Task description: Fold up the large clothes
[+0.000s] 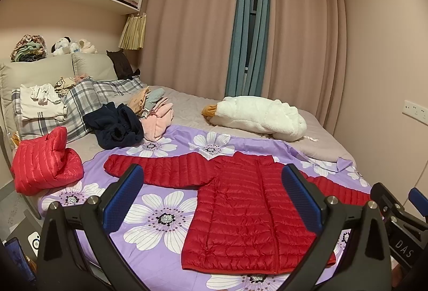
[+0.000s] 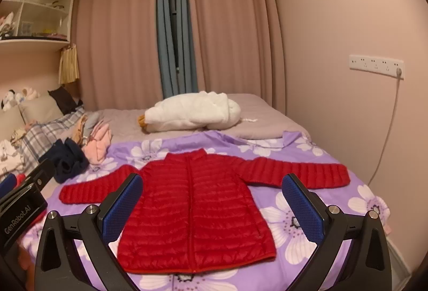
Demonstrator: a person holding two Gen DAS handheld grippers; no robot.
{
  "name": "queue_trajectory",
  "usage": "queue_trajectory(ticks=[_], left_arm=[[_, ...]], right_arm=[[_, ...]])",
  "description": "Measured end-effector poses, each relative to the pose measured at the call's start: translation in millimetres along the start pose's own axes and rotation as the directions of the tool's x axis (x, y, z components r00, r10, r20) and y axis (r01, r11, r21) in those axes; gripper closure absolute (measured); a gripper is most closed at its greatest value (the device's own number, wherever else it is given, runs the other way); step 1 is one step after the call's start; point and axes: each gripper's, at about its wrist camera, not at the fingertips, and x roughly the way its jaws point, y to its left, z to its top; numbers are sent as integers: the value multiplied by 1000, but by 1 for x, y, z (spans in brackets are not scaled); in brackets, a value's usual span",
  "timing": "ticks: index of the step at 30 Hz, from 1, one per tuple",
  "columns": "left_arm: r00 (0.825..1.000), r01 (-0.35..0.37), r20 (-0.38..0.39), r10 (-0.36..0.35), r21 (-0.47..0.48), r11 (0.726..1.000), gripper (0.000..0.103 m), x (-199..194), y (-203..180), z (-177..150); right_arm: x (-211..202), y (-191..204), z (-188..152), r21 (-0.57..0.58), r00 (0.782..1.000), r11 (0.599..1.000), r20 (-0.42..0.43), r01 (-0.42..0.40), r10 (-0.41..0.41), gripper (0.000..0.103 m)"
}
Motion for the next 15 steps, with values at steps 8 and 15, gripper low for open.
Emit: queue_trajectory(ticks=[8, 15], left_arm=[[1000, -1, 1, 1, 3, 1000, 0, -1, -1, 0], [1000, 0, 1, 0, 3, 1000, 0, -1, -1, 0]], right_arm=[[2, 1, 1, -2, 1000, 1000, -3, 1, -1, 0], [1, 1, 1, -1, 1000, 1000, -5, 2, -2, 0]])
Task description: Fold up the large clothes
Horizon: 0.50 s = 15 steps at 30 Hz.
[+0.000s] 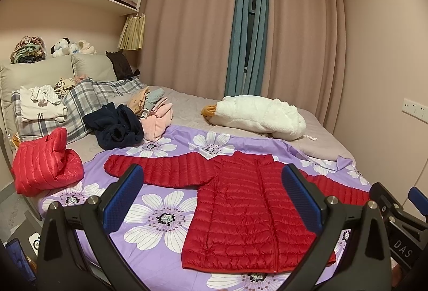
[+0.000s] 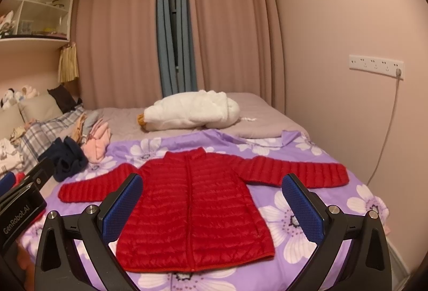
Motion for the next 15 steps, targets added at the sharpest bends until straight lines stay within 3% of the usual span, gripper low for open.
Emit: queue_trajectory(ticks=[15], left_arm=[[1000, -3, -20, 3, -4, 1000, 0, 9, -3, 0]], right_arm=[[2, -2, -3, -4, 1000, 1000, -3, -2, 2, 0]])
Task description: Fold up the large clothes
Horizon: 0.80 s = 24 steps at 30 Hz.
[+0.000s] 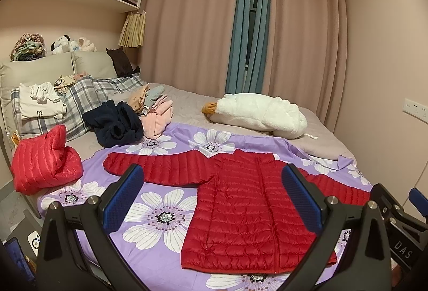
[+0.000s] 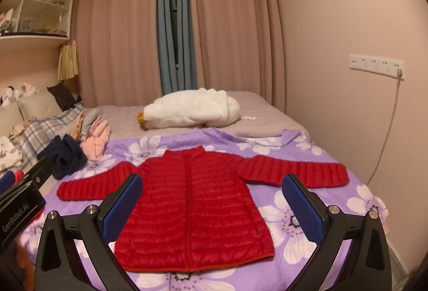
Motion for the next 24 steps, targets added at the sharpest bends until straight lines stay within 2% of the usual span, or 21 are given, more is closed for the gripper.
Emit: queue_trajectory(ticks=[7, 10, 13, 16, 19, 21, 22, 24], left_arm=[[999, -7, -53, 7, 2, 1000, 0, 31, 1, -3], [997, -16, -73, 13, -34, 999, 0, 55, 14, -3], [993, 1, -117, -10, -72, 997, 0, 94, 37, -5], [987, -14, -159, -11, -160, 987, 0, 142, 72, -7], [980, -77, -197, 26, -257, 963, 0, 194, 114, -15], [965, -142, -254, 58, -327, 934, 0, 231, 146, -25], [959, -165, -274, 70, -344, 924, 0, 244, 156, -30], [951, -188, -302, 68, -388, 902, 0, 272, 183, -41]], right_arm=[[26, -6, -4, 8, 999, 1000, -50, 11, -11, 0], [41, -15, -7, 14, 997, 999, -75, 32, -31, 0], [63, -32, -5, 19, 995, 999, -93, 44, -42, 0], [95, -61, -4, 59, 984, 990, -138, 125, -116, 0], [132, -91, -4, 65, 960, 971, -181, 231, -216, 0], [159, -112, -7, 61, 939, 956, -218, 285, -266, 0], [176, -129, -10, 66, 917, 941, -254, 333, -307, 0], [195, -149, -16, 78, 887, 916, -292, 394, -357, 0]])
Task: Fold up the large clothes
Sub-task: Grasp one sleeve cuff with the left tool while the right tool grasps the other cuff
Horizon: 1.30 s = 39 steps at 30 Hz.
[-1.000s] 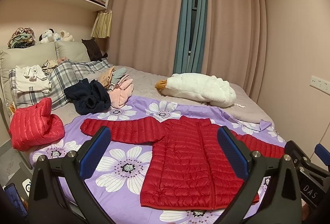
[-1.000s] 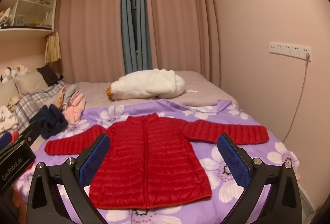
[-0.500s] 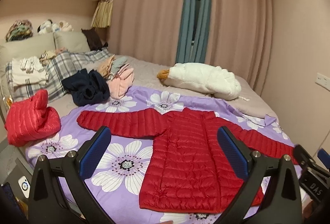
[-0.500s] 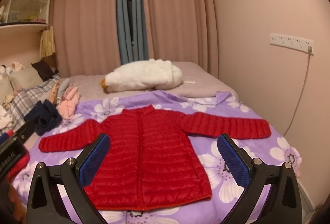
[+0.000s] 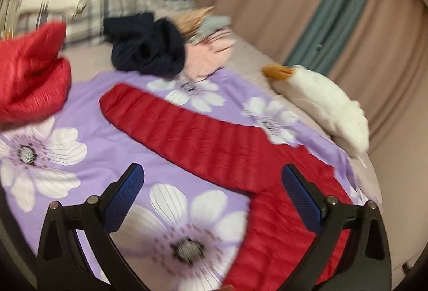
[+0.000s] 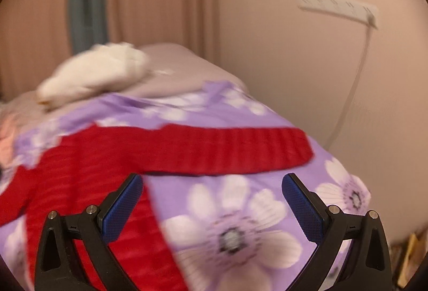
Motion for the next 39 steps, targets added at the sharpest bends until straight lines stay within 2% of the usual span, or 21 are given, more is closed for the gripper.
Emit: queue_trajectory(ticks=[3, 5, 8, 10, 13, 16, 19, 21, 22, 23, 24, 28, 31, 35, 39], left_arm=[[999, -21, -52, 16, -94, 995, 1, 41, 32, 9], [996, 6, -85, -19, -158, 987, 1, 67, 53, 14], [980, 9, -191, -63, -268, 963, 4, 105, 78, 15], [975, 37, -196, -106, -327, 944, 6, 124, 93, 16], [977, -2, -198, -76, -367, 930, 10, 140, 103, 16], [976, -6, -205, -77, -377, 926, 13, 162, 108, 19], [984, -6, -168, -61, -373, 928, 19, 173, 112, 25], [984, -41, -177, -21, -338, 940, 36, 182, 112, 31], [981, -78, -191, 18, -309, 948, 50, 188, 111, 33], [979, -114, -195, 59, -284, 952, 58, 193, 112, 34], [979, -135, -187, 86, -270, 953, 60, 195, 111, 36], [981, -157, -153, 120, -260, 953, 67, 195, 113, 33], [978, -195, -119, 174, -204, 959, 73, 196, 109, 28], [965, -260, -86, 249, -155, 953, 73, 200, 98, 25], [957, -290, -73, 282, -145, 946, 74, 205, 95, 26]], right_arm=[[39, -22, 2, 54, 998, 998, -50, 29, -26, 0], [67, -36, 3, 90, 995, 995, -92, 46, -38, 0], [103, -60, 1, 144, 982, 983, -166, 112, -87, 0], [116, -74, -5, 181, 973, 972, -199, 152, -115, 0], [130, -89, -16, 225, 965, 960, -235, 166, -112, 0], [142, -96, -22, 220, 955, 953, -257, 211, -152, 0], [159, -101, -23, 208, 943, 947, -278, 244, -182, 0], [166, -105, -24, 232, 939, 938, -290, 257, -186, 0], [167, -107, -26, 254, 941, 934, -290, 253, -176, 0], [168, -109, -27, 274, 944, 931, -286, 243, -162, 0], [169, -111, -28, 288, 946, 928, -288, 235, -150, 0], [175, -115, -33, 308, 941, 921, -307, 237, -140, 0], [178, -121, -35, 332, 941, 909, -304, 252, -150, 0], [177, -136, -36, 430, 955, 876, -279, 220, -103, 0], [177, -148, -35, 533, 970, 825, -235, 188, -69, 0]])
